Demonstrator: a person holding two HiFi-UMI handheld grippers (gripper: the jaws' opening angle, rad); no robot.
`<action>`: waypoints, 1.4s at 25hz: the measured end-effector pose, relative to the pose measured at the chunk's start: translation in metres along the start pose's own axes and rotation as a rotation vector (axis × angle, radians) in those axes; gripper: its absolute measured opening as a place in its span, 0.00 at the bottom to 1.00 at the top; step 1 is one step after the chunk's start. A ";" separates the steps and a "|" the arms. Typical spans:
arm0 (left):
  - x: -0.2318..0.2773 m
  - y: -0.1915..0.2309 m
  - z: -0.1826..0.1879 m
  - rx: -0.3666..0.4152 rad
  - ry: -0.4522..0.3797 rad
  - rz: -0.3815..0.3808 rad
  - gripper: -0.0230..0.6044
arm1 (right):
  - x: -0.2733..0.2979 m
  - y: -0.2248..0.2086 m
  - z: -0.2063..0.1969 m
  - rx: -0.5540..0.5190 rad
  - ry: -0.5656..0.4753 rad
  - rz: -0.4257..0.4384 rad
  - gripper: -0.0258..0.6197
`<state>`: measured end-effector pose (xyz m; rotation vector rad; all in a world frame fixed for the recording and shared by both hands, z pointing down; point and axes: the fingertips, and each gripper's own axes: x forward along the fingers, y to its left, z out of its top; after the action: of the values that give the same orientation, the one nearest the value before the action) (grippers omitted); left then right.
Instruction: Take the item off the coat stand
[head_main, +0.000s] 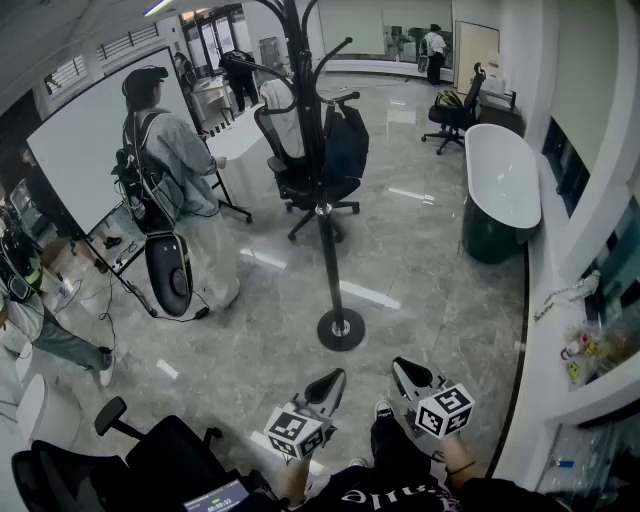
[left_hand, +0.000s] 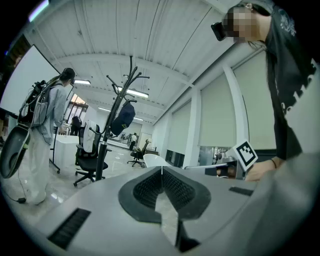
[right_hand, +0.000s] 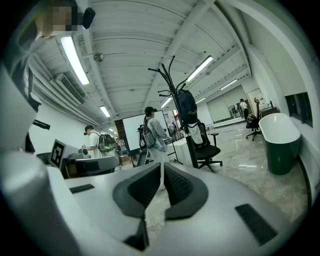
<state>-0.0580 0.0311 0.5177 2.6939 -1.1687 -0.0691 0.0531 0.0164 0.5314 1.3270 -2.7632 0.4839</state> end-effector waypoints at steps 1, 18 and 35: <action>0.009 0.007 0.002 0.000 0.000 0.002 0.05 | 0.009 -0.009 0.006 0.001 -0.005 0.003 0.07; 0.208 0.118 0.045 0.008 -0.028 0.143 0.05 | 0.168 -0.194 0.157 -0.090 -0.093 0.151 0.07; 0.287 0.181 0.064 0.015 0.024 0.097 0.05 | 0.282 -0.232 0.374 -0.256 -0.359 0.272 0.35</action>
<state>0.0008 -0.3086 0.5027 2.6385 -1.2961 -0.0125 0.0895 -0.4422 0.2841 1.0751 -3.1757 -0.1189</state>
